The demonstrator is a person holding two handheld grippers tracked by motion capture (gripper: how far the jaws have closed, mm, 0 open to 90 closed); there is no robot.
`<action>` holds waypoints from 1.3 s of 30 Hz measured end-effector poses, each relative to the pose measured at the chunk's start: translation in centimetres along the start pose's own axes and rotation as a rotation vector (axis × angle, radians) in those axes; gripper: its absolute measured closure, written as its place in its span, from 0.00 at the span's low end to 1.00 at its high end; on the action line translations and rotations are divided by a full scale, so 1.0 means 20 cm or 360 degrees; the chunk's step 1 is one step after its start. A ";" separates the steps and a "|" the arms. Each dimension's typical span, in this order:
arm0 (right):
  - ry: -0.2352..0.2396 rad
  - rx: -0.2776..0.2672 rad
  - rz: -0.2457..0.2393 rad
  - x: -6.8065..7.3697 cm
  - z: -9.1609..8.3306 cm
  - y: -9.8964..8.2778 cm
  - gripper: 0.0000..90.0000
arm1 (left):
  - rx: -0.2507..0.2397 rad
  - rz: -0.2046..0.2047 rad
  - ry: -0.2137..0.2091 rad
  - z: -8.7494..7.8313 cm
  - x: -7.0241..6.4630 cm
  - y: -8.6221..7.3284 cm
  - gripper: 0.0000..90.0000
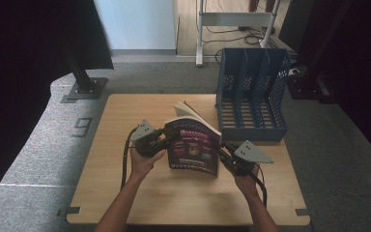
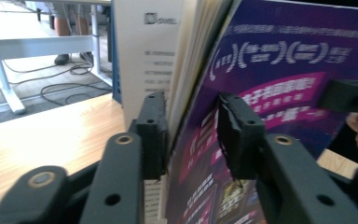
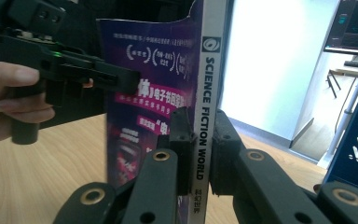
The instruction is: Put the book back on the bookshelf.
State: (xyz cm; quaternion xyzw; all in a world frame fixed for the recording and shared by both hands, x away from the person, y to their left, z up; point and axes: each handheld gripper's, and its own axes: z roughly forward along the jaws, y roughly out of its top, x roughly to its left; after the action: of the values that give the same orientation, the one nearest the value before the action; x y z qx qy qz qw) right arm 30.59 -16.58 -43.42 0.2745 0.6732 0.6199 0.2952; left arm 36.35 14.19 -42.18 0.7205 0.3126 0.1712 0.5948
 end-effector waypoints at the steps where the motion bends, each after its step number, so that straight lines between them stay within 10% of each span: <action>1: 0.0002 0.0000 -0.0001 0.00 0.00 0.00 0.90 | 0.0004 -0.0004 0.0005 0.00 0.00 0.00 0.65; 13: 0.0019 0.0001 -0.0024 0.03 -0.04 -0.01 0.90 | 0.0049 -0.0037 0.0033 0.02 0.05 0.00 0.35; 39: 0.0056 -0.0007 -0.0032 0.04 -0.05 -0.02 0.90 | 0.0112 0.0046 -0.0066 0.12 0.04 0.05 0.18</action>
State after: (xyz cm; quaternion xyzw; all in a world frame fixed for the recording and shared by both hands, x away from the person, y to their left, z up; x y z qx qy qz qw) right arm 29.20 -16.70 -43.75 0.2562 0.6797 0.6231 0.2902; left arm 38.61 12.78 -41.90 0.7488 0.2955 0.1537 0.5730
